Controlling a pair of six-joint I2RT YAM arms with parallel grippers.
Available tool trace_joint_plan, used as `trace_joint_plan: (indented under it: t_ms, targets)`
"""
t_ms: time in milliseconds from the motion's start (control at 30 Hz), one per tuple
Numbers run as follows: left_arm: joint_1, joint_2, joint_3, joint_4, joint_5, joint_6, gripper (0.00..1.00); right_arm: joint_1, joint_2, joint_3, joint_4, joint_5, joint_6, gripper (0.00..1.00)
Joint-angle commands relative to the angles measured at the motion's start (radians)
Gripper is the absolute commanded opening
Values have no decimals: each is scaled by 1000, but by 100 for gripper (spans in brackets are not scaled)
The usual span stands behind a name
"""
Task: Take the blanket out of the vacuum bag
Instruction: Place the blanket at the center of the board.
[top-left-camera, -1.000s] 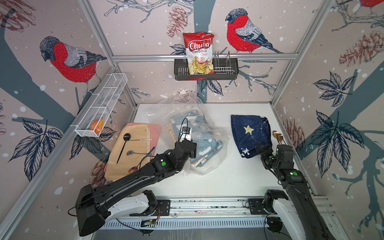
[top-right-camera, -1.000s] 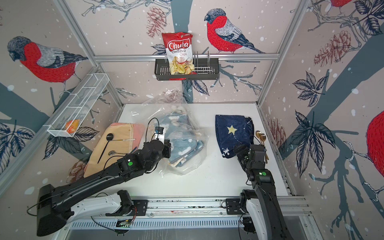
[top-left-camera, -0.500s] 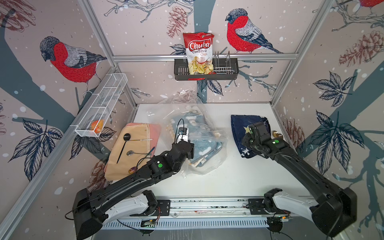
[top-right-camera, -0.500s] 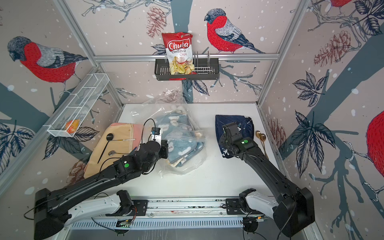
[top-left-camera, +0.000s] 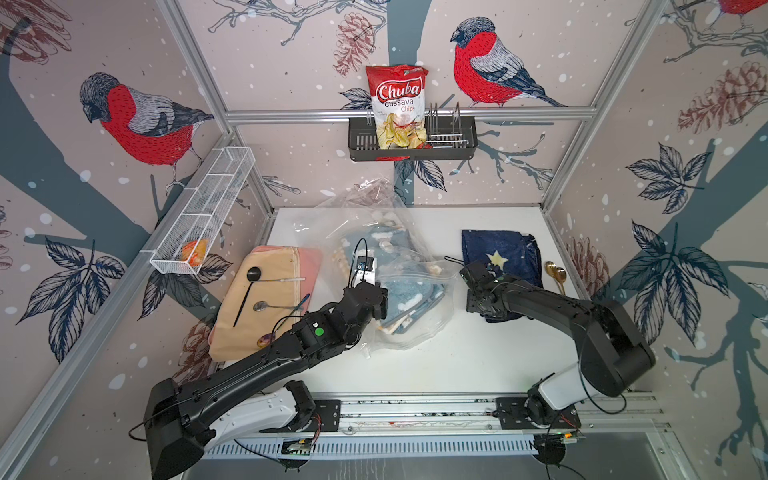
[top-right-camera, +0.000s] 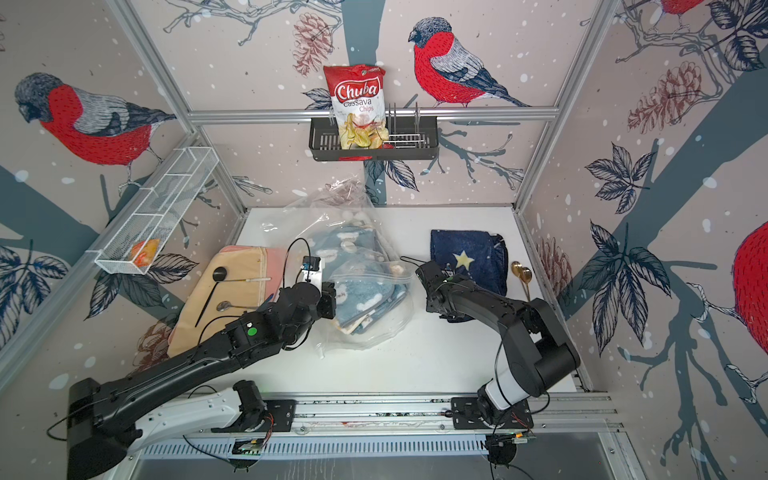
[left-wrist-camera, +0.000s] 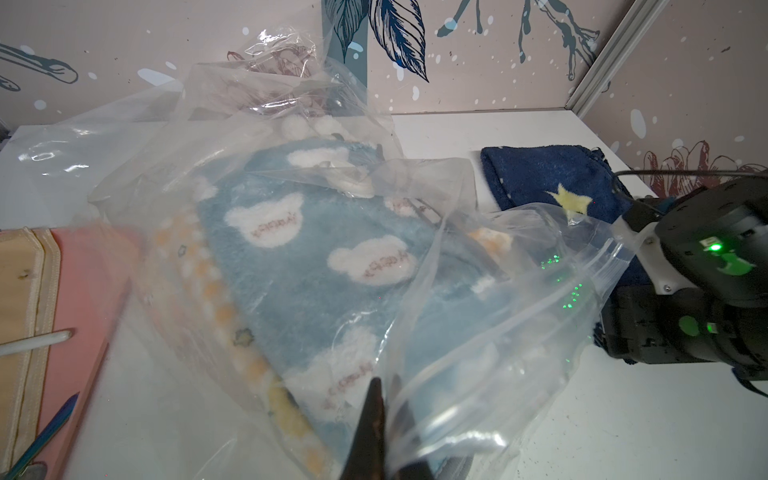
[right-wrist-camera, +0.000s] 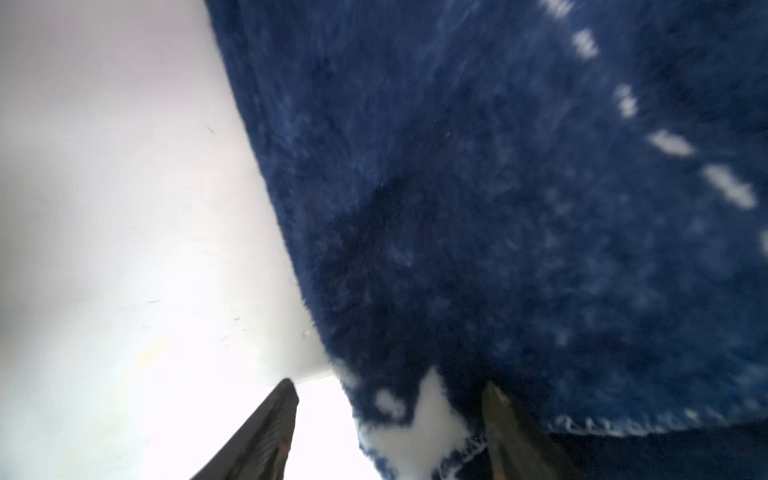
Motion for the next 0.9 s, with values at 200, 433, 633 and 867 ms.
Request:
trace_joint_plan:
  t_ms: [200,433,633,867]
  targets:
    - [1,14,7,14,2,-21,0,7,49,-8,57,72,-30,21]
    - [2,28,30,6,1,-3,0,-27,-173,27,90,-152,-120,2]
    - [2,49,47,21,24,15,0,-238,-275,4,148,-627,-206,7]
    - [1,59,47,23,50,11,0,-259,-270,-31,198,-767,-170,33]
